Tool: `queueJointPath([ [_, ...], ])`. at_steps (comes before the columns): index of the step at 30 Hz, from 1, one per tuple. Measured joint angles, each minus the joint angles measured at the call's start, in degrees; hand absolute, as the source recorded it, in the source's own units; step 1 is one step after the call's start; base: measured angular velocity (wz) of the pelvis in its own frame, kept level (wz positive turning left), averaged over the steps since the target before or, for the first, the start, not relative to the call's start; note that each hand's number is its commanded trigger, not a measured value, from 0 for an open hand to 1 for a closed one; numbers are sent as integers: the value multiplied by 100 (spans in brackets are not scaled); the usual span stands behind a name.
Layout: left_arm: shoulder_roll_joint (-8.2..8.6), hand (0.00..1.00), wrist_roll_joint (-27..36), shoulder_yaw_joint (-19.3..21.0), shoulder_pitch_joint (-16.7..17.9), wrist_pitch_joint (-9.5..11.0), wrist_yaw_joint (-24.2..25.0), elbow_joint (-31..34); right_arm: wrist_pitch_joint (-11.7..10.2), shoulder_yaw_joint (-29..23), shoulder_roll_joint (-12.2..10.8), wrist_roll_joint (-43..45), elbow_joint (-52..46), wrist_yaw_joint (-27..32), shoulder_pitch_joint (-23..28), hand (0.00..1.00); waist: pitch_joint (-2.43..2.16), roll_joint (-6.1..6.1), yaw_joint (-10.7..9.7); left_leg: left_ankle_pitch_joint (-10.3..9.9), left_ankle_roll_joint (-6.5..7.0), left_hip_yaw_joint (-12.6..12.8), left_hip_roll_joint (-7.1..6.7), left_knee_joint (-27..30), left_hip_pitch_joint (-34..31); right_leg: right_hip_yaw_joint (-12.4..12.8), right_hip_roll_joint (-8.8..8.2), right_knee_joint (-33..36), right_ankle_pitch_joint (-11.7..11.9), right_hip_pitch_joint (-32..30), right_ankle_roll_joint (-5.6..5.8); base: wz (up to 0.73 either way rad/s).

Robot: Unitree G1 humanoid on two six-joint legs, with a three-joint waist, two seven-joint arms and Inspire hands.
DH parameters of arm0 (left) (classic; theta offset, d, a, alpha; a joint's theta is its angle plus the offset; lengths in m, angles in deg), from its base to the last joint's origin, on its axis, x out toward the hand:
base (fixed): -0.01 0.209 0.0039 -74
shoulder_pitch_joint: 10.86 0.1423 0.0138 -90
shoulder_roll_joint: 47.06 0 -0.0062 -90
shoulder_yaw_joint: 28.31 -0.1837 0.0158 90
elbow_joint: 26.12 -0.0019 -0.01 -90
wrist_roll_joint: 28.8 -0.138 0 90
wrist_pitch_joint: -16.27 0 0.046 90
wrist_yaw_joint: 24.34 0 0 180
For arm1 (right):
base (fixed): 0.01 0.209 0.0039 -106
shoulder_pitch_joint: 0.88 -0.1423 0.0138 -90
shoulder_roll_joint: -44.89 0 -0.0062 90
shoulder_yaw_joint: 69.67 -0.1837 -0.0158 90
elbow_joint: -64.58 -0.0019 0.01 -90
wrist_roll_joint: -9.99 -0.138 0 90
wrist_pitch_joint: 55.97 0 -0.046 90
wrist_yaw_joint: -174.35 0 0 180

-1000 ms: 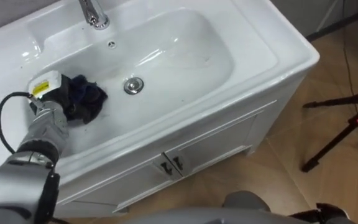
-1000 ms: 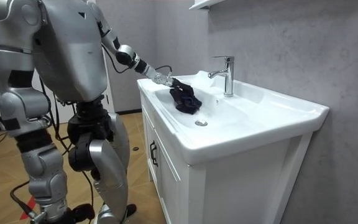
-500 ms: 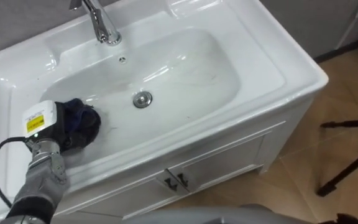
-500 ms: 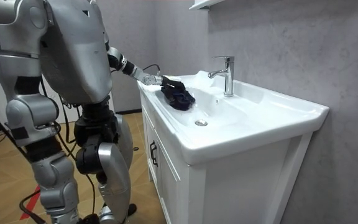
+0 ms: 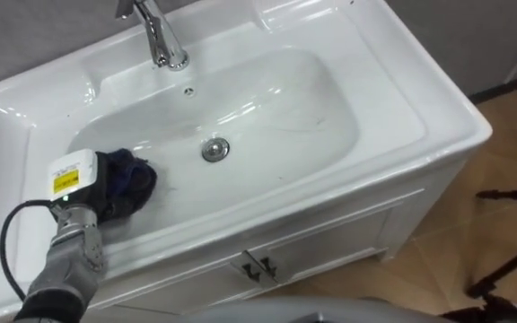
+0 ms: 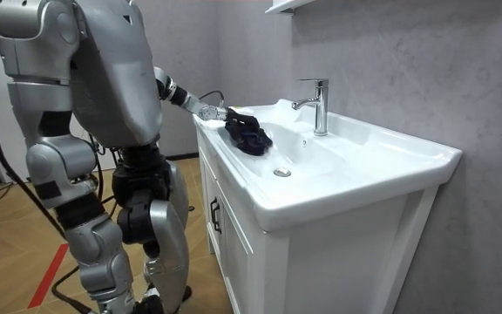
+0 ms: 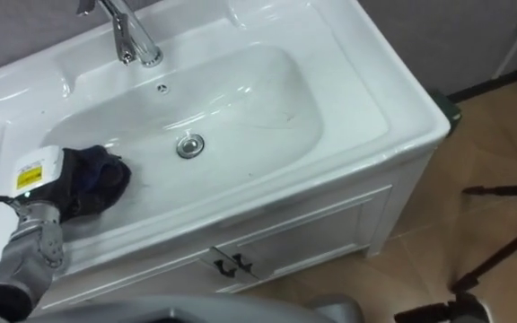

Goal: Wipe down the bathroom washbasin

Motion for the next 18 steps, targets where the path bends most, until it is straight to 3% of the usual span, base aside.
queueJointPath([
  [3,72,100,-85,-151,-163,-170,2,-6,22,3,-19,-5,1,-2,108,0,39,-4,-74,1,1,6,-51,-1,-110,35,-49,154,-72,-169,44,9],
  [7,105,100,-45,-403,-549,-354,5,-96,16,55,-70,-86,72,0,85,0,135,-44,-201,2,1,41,-74,15,-344,70,-59,330,-81,-507,54,-4],
  [10,103,100,-20,-548,-816,-424,16,-277,6,228,-66,-184,109,-2,26,0,144,-55,-303,1,2,132,-97,79,-503,82,-111,445,-95,-700,59,-8],
  [12,111,100,15,-765,-1234,-511,20,-639,10,285,-73,-179,213,-61,-75,0,172,-45,-477,1,2,155,-119,76,-607,80,-147,488,-102,-809,78,10],
  [17,194,100,78,-954,-2010,-675,134,-1352,-62,447,-82,-179,416,-123,-288,0,190,-47,-652,-3,12,332,-144,125,-774,157,-157,662,-120,-1071,116,-2],
  [18,206,100,83,-1025,-2179,-690,161,-1512,-66,484,-80,-189,455,-133,-321,0,215,-51,-659,-3,12,338,-157,178,-788,201,-170,704,-127,-1093,127,-12],
])
